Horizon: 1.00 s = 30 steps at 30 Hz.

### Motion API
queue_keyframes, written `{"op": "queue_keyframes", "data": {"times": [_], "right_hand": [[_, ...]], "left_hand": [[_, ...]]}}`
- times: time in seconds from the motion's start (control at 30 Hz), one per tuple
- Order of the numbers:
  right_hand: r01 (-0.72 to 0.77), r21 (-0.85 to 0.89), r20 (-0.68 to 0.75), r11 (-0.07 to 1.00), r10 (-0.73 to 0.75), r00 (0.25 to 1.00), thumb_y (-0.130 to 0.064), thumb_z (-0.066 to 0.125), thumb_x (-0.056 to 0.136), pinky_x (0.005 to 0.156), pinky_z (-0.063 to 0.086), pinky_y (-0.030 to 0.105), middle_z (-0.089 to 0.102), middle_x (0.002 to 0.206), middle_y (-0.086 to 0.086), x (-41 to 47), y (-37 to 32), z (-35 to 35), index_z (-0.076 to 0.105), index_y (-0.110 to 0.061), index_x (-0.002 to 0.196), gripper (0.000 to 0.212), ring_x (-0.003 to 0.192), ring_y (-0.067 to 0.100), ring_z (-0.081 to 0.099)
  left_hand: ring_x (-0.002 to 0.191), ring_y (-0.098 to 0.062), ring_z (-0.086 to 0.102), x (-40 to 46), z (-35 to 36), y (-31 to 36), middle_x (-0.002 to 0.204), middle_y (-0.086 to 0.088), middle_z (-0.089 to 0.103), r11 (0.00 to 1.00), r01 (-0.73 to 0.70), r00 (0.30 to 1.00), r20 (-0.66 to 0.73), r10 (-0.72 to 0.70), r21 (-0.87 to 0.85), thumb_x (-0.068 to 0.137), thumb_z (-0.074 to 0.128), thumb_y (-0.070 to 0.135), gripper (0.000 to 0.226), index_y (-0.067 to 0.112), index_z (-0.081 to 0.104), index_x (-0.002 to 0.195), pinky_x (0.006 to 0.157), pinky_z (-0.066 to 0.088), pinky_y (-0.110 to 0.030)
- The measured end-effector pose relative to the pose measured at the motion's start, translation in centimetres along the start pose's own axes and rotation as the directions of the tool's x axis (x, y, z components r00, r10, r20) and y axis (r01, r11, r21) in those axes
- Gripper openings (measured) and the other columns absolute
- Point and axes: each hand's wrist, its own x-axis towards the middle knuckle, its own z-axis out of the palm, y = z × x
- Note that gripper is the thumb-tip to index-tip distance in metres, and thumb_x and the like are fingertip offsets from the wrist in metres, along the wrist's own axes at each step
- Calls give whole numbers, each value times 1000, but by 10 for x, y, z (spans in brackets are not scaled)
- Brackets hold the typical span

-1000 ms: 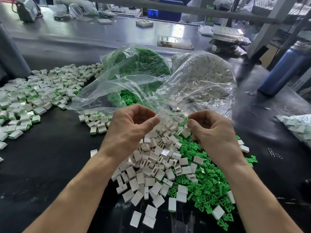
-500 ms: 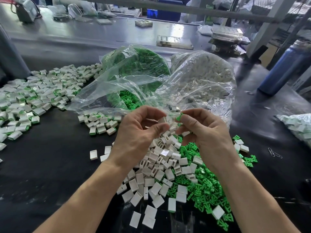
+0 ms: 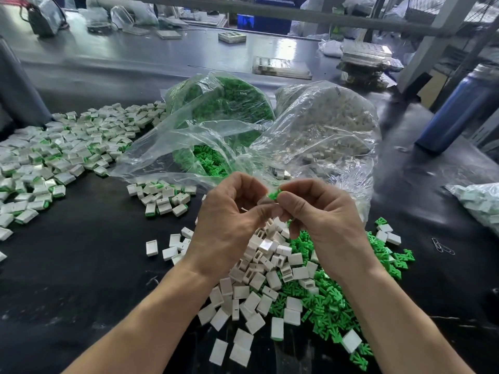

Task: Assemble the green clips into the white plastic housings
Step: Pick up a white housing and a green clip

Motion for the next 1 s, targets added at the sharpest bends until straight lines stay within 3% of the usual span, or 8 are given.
{"op": "queue_keyframes", "data": {"times": [0.17,0.37,0.53,0.63,0.83,1.0], "right_hand": [[16,-135,15,991,-14,1000,-13,73,92,54,53,28,74,83,9,0,-2,1,74,-5,101,12,69,17,65],[3,-171,-12,985,-5,1000,-10,70,95,56,53,29,72,78,7,2,-3,-4,73,-7,100,6,67,20,64],[8,-208,2,978,-8,1000,-7,66,99,55,54,28,72,77,6,2,1,-2,71,-8,99,5,65,20,64],[9,-250,-3,968,-10,1000,-8,66,100,56,54,29,71,79,5,2,3,-2,71,-13,98,7,66,19,65],[96,-480,40,872,-88,995,-18,69,98,72,60,47,69,85,-5,-1,2,-5,69,-26,99,8,78,19,67],[246,-646,143,722,-202,969,-15,69,96,70,59,40,65,91,-9,-3,-3,-3,67,-19,100,6,79,11,65]], "left_hand": [[73,-25,70,1,0,-2,84,-3,71,1000,-9,1000,20,9,-6,77,86,28,24,23,66,90,68,63,-34],[82,-17,76,4,-2,-4,91,1,77,998,-2,999,46,5,-62,85,80,7,22,23,72,97,75,60,-23],[75,-16,74,4,0,-2,86,-1,77,995,50,999,4,-50,-90,83,80,22,16,17,74,98,70,61,-24],[68,-16,73,3,-1,-4,82,-3,77,993,75,997,24,-73,-89,86,79,18,11,13,75,94,64,59,-22],[76,-10,74,1,-4,-6,85,8,77,997,-29,999,19,27,71,91,77,17,8,24,74,93,70,59,-20],[82,2,73,0,-7,-9,86,19,74,965,-105,994,30,100,240,93,76,9,19,27,73,95,70,57,-14]]}}
